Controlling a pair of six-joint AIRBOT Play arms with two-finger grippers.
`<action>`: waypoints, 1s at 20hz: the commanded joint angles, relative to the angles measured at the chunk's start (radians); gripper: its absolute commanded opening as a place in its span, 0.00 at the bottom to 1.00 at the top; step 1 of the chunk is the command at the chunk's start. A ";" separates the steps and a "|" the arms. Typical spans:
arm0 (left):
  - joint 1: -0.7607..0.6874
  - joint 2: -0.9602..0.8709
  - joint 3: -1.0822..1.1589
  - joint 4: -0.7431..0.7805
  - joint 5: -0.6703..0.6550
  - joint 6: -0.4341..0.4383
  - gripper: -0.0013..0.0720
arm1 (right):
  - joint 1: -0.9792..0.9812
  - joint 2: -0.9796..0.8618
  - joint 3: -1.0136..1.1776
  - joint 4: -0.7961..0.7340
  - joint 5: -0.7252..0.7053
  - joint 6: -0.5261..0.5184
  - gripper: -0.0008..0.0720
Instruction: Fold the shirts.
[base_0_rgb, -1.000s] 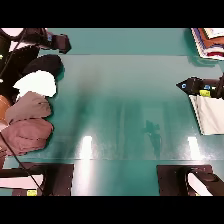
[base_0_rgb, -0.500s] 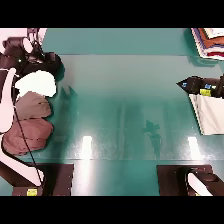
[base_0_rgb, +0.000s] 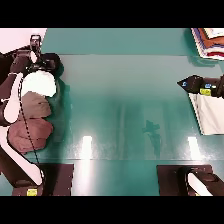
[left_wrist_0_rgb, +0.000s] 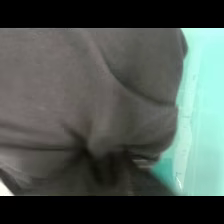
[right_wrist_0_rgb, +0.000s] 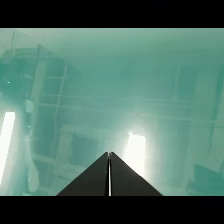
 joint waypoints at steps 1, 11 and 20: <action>0.004 -0.006 0.031 0.000 -0.048 0.000 0.06 | 0.001 0.000 0.001 0.000 -0.001 0.000 0.04; 0.000 0.506 0.251 -0.237 -0.350 0.077 0.05 | -0.058 0.000 0.294 -0.004 0.000 -0.001 0.04; -0.464 0.708 0.011 -0.240 -0.699 0.051 0.06 | -0.121 0.002 0.466 0.002 0.078 0.000 0.04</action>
